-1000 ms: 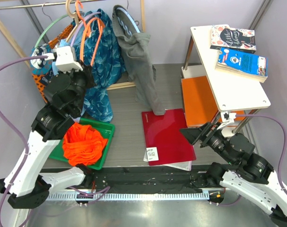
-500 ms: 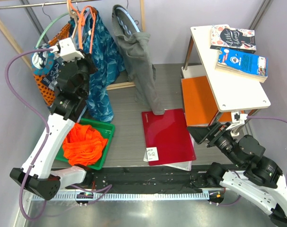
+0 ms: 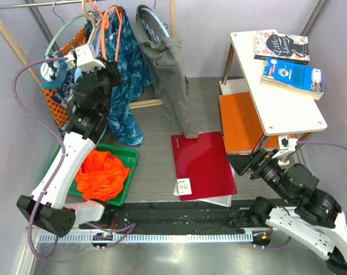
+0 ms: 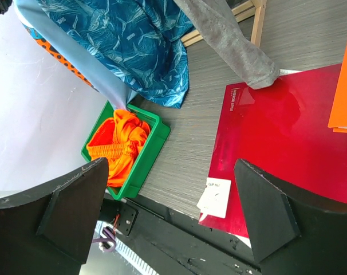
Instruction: Remove the shorts from the hanger
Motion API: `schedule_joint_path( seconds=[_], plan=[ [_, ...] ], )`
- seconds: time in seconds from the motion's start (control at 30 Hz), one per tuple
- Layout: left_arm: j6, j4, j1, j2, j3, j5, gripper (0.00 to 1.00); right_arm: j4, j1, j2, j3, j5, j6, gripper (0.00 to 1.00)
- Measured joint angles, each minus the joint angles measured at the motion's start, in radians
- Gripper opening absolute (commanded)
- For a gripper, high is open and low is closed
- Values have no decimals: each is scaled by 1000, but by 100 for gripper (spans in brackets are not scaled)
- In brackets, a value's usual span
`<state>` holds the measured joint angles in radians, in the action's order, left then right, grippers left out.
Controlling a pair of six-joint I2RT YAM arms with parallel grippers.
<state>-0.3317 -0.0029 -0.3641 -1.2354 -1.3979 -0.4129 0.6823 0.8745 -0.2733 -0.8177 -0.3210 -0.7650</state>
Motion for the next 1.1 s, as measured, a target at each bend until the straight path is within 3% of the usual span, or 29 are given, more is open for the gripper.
schedule_joint_path(
  seconds=[0.67, 1.1],
  plan=[
    [-64, -40, 0, 274, 140, -29, 0, 0, 0, 1, 0, 10, -6, 96],
    [-115, -48, 0, 147, 128, 24, 0, -7, 0, 1, 5, 13, -24, 96]
  ],
)
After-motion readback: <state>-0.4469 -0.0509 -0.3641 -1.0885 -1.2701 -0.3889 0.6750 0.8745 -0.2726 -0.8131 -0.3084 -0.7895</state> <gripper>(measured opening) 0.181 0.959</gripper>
